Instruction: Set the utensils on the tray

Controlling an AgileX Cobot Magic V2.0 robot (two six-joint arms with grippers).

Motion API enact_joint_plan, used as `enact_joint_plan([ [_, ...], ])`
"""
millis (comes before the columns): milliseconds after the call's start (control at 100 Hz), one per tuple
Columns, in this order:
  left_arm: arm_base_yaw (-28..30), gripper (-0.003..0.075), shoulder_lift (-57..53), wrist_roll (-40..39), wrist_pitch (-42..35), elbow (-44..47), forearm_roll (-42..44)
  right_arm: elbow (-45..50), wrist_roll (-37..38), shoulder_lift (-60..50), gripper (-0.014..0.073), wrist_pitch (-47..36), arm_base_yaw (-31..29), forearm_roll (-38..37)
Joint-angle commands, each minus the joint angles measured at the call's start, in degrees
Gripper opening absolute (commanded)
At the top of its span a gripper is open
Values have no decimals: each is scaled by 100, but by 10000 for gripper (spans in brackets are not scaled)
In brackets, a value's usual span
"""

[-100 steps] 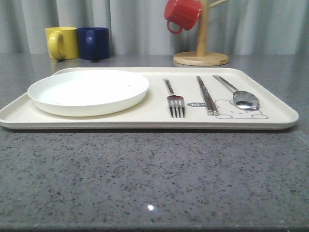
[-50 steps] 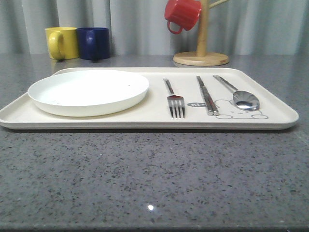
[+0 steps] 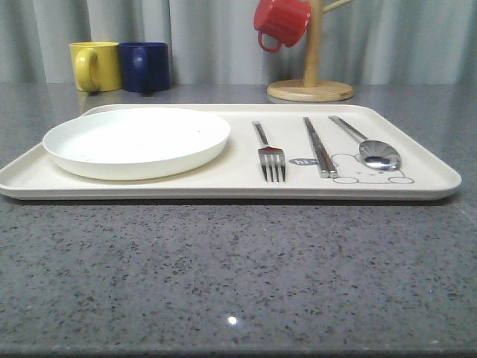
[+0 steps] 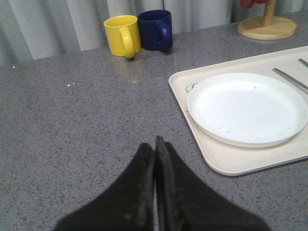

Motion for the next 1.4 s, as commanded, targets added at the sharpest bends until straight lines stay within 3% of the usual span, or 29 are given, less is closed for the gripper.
enact_joint_plan([
  [0,-49,-19,65,-44,-435,-140,-31,200,385,-219,-69,-621,-41,-301],
  [110,-49,-19,65,-44,-435,-140,-31,281,838,-202,-69,-482,-41,-542],
  [360,-49,-19,65,-44,-435,-140,-31,286,839,-202,-69,-954,-35,-566],
  [1390,-49,-19,37,-44,-647,109,109,281,839,-202,-69,-949,-34,-565],
])
